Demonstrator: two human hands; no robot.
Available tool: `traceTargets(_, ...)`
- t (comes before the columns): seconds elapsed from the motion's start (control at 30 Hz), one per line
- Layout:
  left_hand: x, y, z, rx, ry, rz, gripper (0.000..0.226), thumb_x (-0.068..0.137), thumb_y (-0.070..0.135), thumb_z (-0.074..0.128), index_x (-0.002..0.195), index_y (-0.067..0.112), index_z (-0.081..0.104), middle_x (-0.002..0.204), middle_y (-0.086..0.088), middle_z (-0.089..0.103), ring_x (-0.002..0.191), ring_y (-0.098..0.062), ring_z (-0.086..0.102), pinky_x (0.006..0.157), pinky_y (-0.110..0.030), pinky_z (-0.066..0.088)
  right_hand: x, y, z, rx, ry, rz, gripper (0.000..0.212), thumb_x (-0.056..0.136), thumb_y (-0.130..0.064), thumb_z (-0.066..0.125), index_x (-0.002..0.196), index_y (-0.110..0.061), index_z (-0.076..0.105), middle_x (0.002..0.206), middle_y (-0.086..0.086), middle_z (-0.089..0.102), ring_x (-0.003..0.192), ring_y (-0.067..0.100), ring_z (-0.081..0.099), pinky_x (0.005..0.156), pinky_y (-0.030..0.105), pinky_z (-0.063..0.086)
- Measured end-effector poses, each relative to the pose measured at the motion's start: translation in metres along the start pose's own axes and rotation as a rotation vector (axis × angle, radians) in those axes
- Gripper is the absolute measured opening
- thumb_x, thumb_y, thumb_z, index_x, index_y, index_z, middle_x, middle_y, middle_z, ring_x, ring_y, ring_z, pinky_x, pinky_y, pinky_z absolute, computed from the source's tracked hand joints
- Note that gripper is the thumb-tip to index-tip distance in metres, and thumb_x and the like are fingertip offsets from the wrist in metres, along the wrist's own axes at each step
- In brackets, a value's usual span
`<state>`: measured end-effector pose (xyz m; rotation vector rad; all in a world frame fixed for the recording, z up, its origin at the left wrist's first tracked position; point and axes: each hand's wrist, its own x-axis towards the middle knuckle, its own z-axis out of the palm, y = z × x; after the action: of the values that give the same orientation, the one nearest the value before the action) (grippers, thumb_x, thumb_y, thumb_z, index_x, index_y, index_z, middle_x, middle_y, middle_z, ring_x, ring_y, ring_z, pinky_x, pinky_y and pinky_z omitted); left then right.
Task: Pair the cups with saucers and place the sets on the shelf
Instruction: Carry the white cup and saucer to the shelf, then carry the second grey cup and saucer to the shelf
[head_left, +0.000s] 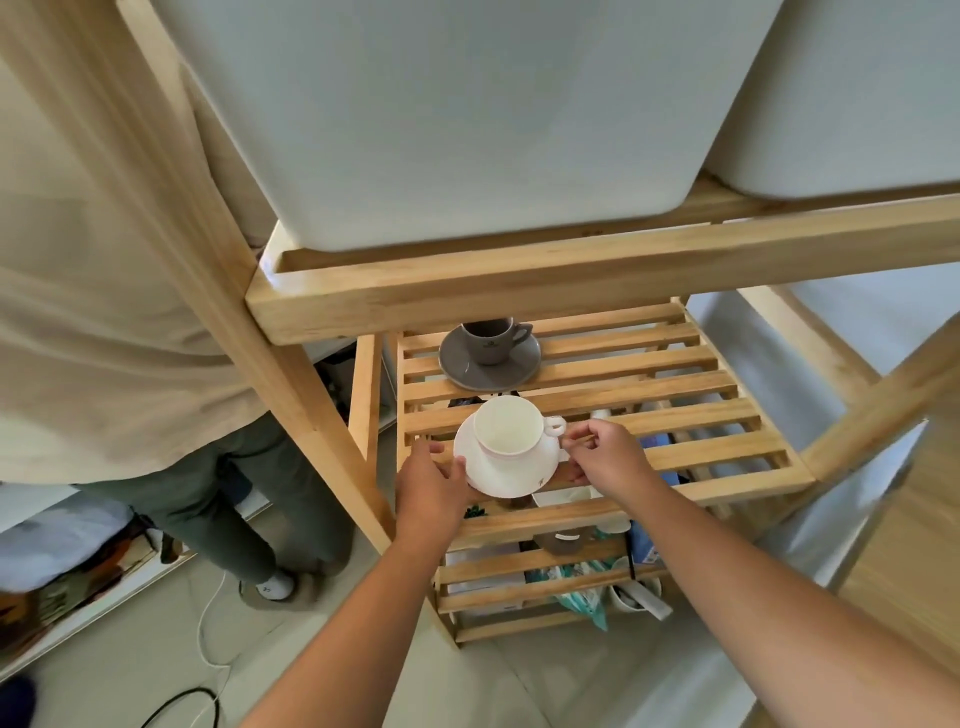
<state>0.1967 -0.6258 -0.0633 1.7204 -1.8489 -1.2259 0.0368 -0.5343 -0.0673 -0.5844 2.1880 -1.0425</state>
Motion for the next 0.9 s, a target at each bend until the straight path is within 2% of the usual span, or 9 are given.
traceTargets(0.1,-0.026,0.008,-0.006,0.103,0.000,0.154,0.031,0.091,0.025,0.059,0.121,0.023,0.049,0.108,0.001,0.061,0.096,-0.016,0.061,0.086,-0.034,0.055,-0.020,0.006,-0.022,0.041,0.060,-0.023,0.012,0.091,-0.016,0.056,0.099,-0.015,0.064,0.088,0.008,0.068,0.075,0.019,0.067,0.067,0.028,0.058)
traceTargets(0.23,-0.065,0.033,-0.006,0.131,-0.058,0.384,0.019,0.092,0.024,0.056,0.111,0.025,0.053,0.095,0.006,0.061,0.081,-0.010,0.059,0.068,-0.019,0.047,-0.057,0.020,-0.067,0.213,0.127,-0.034,0.012,0.090,-0.011,0.055,0.096,-0.012,0.065,0.078,0.010,0.068,0.069,0.021,0.068,0.069,0.033,0.059)
traceTargets(0.33,-0.096,0.063,0.010,0.072,-0.166,0.538,0.011,0.093,0.022,0.055,0.104,0.025,0.056,0.083,0.008,0.060,0.074,-0.007,0.056,0.067,-0.020,0.043,-0.089,0.034,-0.108,0.249,0.232,-0.050,0.012,0.090,-0.011,0.055,0.093,-0.015,0.066,0.077,0.010,0.069,0.066,0.018,0.068,0.068,0.033,0.059)
traceTargets(0.43,-0.133,0.094,0.043,0.041,-0.335,0.688,0.009,0.092,0.021,0.056,0.100,0.023,0.058,0.079,0.008,0.059,0.073,-0.007,0.056,0.070,-0.024,0.047,-0.129,0.056,-0.158,0.288,0.368,-0.045,0.012,0.091,-0.008,0.054,0.094,-0.011,0.065,0.074,0.010,0.067,0.063,0.019,0.065,0.063,0.027,0.056)
traceTargets(0.5,-0.161,0.112,0.072,0.046,-0.473,0.759,0.006,0.092,0.020,0.056,0.097,0.022,0.058,0.078,0.007,0.059,0.070,-0.007,0.055,0.065,-0.023,0.046,-0.158,0.074,-0.192,0.321,0.455,-0.053,0.012,0.091,-0.002,0.051,0.094,-0.003,0.063,0.069,0.009,0.060,0.057,0.020,0.060,0.052,0.019,0.053)
traceTargets(0.57,-0.197,0.129,0.106,0.059,-0.618,0.815,0.006,0.091,0.018,0.056,0.093,0.024,0.057,0.077,0.006,0.058,0.068,-0.007,0.054,0.062,-0.022,0.045,-0.197,0.098,-0.228,0.342,0.567,-0.053,0.017,0.091,0.002,0.050,0.085,-0.008,0.061,0.066,0.008,0.054,0.054,0.020,0.056,0.045,0.015,0.049)
traceTargets(0.7,-0.283,0.149,0.169,0.100,-0.879,0.953,0.004,0.090,0.014,0.057,0.091,0.018,0.057,0.070,0.008,0.052,0.062,-0.009,0.049,0.058,-0.020,0.041,-0.280,0.151,-0.289,0.359,0.797,-0.005,0.028,0.090,0.004,0.049,0.076,-0.018,0.058,0.063,0.006,0.054,0.051,0.018,0.055,0.044,0.015,0.047)
traceTargets(0.77,-0.327,0.153,0.197,0.120,-0.988,1.005,0.005,0.090,0.011,0.056,0.092,0.016,0.057,0.069,0.008,0.050,0.059,-0.005,0.046,0.053,-0.017,0.038,-0.322,0.178,-0.312,0.361,0.910,0.044,0.026,0.089,0.003,0.050,0.077,-0.018,0.059,0.065,0.006,0.055,0.054,0.019,0.056,0.044,0.013,0.048)
traceTargets(0.9,-0.411,0.156,0.245,0.183,-1.148,1.098,0.011,0.090,0.016,0.057,0.100,0.014,0.061,0.074,0.009,0.052,0.062,-0.005,0.048,0.055,-0.014,0.040,-0.400,0.225,-0.349,0.385,1.110,0.144,0.018,0.089,-0.002,0.052,0.082,-0.015,0.063,0.069,0.005,0.060,0.058,0.018,0.060,0.052,0.021,0.051)
